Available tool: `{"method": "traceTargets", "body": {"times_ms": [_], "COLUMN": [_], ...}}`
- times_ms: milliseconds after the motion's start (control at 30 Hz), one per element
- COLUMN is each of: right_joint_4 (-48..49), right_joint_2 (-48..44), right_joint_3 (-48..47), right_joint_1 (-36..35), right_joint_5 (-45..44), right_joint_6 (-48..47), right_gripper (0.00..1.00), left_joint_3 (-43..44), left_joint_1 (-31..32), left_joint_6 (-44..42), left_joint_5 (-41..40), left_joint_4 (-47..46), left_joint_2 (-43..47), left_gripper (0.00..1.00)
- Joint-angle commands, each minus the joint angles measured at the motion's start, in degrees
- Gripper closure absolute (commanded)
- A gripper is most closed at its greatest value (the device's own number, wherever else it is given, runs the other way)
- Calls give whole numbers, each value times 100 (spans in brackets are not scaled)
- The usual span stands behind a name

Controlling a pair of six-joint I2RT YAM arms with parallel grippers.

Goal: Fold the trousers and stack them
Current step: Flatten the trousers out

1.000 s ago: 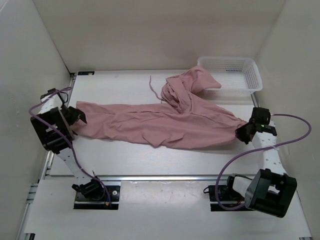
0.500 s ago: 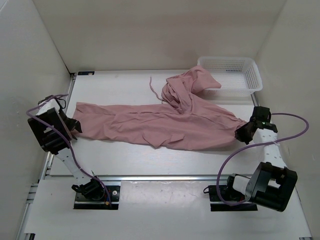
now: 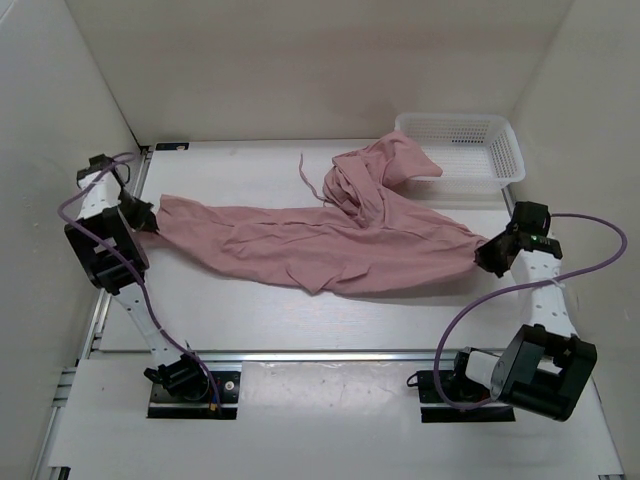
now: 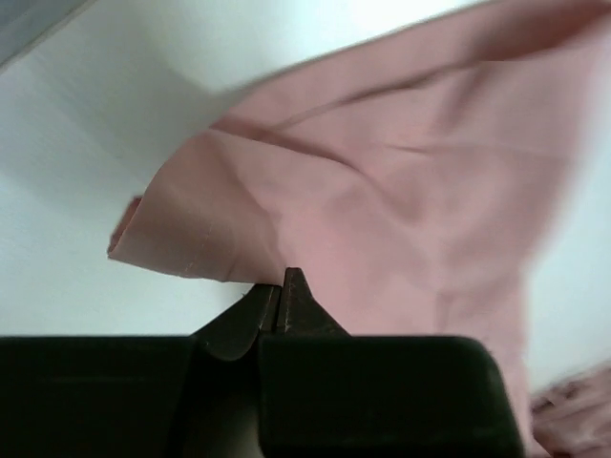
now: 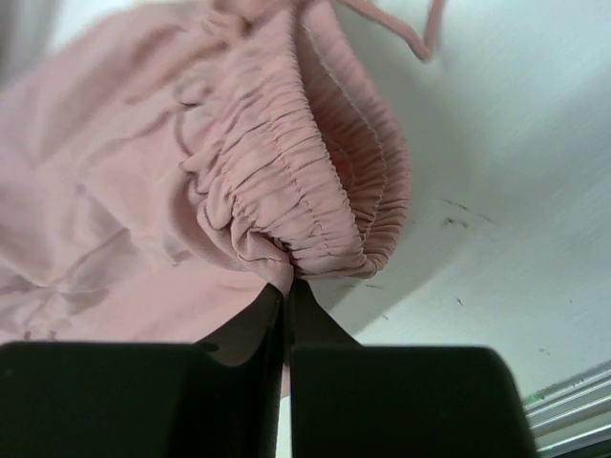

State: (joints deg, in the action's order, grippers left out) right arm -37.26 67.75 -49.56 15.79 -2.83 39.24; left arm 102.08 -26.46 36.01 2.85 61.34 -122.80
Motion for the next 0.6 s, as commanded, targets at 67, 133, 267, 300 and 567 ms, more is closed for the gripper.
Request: {"method": "traceTargets", "body": {"times_ms": [67, 133, 267, 300, 567], "right_joint_4": [-36, -150, -265, -352, -1519], "right_joint_2": [195, 195, -191, -322, -1883], "right_joint_3": [-1300, -1573, -1654, -1575, -22], "right_joint_1": [91, 91, 91, 91, 91], "right_joint_5": [-51, -129, -209, -209, -683], "right_joint_6": [-92, -92, -40, -40, 259], "right_gripper": [100, 100, 100, 100, 96], "left_joint_3": [2301, 2649, 2388, 2108, -213], "left_joint_1": [18, 18, -35, -35, -255], "left_joint_6": [-94, -146, -147, -147, -313], "left_joint_5": [259, 347, 471, 471, 14], "left_joint_4": [806, 809, 677, 616, 195], "left_joint_2": [354, 493, 907, 907, 1487], "left_gripper": [90, 90, 90, 90, 90]}}
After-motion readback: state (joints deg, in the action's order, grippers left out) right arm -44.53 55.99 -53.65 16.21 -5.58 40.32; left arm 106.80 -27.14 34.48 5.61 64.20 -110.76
